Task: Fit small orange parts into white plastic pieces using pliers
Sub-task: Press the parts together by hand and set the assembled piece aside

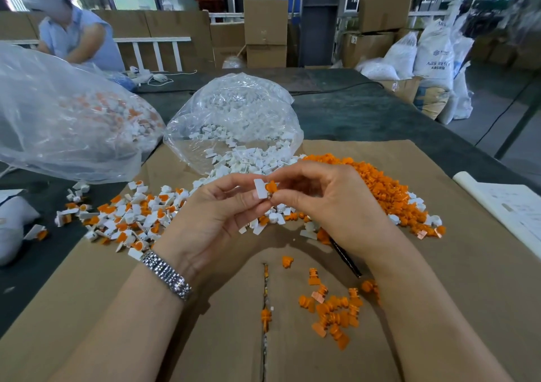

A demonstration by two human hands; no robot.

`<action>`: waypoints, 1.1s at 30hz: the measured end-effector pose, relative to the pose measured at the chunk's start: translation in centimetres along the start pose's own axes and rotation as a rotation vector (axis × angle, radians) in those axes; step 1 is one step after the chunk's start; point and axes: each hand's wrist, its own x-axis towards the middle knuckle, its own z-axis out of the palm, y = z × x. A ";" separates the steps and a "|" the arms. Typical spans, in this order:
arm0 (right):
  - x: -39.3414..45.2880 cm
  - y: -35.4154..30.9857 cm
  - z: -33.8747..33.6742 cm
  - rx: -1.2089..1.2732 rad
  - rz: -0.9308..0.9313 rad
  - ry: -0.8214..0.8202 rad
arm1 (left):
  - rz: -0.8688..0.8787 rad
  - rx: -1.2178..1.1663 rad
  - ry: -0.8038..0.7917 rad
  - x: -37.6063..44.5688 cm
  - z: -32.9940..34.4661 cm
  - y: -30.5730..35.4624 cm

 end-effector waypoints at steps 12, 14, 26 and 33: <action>0.2 0.4 0.6 -0.233 -0.121 0.052 | 0.022 0.054 0.045 -0.2 0.3 -0.1; 0.2 0.5 0.5 -0.239 -0.124 0.051 | 0.019 0.043 0.043 -0.1 0.3 -0.2; 0.1 0.3 0.9 -0.266 -0.161 0.096 | 0.032 0.103 0.048 -0.4 0.8 0.2; 0.2 0.3 1.4 -0.270 -0.157 0.085 | 0.065 0.170 0.114 -0.5 1.0 0.3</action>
